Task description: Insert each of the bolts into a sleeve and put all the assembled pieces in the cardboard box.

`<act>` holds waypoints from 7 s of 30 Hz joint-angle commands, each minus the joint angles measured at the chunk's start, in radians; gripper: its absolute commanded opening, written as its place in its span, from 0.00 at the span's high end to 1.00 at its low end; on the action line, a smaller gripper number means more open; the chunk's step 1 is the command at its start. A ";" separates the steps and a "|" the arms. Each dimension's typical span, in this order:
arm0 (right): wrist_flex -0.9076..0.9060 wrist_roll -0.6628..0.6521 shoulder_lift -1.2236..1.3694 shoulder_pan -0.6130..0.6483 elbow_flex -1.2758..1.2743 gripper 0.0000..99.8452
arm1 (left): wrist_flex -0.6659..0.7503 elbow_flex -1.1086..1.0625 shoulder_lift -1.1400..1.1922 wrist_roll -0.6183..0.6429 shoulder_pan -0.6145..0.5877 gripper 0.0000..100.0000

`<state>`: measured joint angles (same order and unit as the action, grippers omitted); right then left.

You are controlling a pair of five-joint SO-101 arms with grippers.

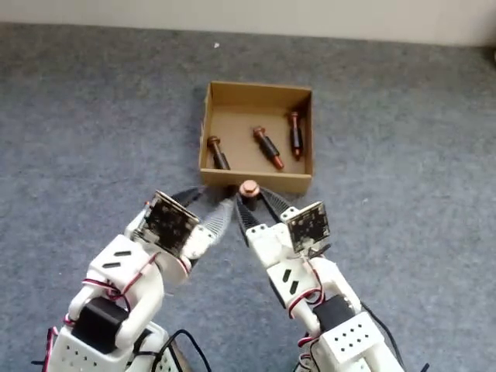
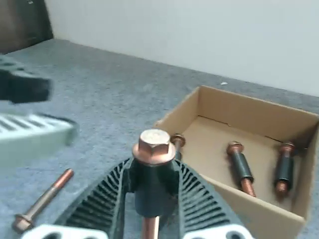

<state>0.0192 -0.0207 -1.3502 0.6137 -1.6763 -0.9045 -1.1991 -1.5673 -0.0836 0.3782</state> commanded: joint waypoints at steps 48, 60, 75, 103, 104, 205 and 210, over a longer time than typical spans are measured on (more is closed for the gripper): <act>-0.027 0.132 1.388 -0.166 1.122 0.89 | 0.106 -0.337 -0.008 -0.023 -0.591 0.93; -0.746 0.132 1.076 -0.065 1.221 0.83 | 0.106 -0.335 -0.008 -0.023 -0.591 0.93; -0.934 0.206 1.377 0.097 1.414 0.83 | 0.106 -0.337 -0.008 -0.023 -0.591 0.93; -1.389 0.273 2.015 0.042 2.095 0.95 | 0.106 -0.338 -0.008 -0.025 -0.591 0.93; -1.391 0.272 2.015 0.042 2.104 0.99 | 0.106 -0.338 -0.008 -0.025 -0.591 0.93; -0.680 0.273 0.911 -0.136 0.808 0.99 | -0.298 0.611 1.527 0.216 -0.559 0.99; -0.680 0.273 0.911 -0.136 0.808 0.99 | -0.439 0.742 1.527 0.551 -0.558 0.99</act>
<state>-0.6912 0.2509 -0.4358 0.4925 -0.8830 -1.2436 -0.5838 -0.0361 0.2094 -0.1834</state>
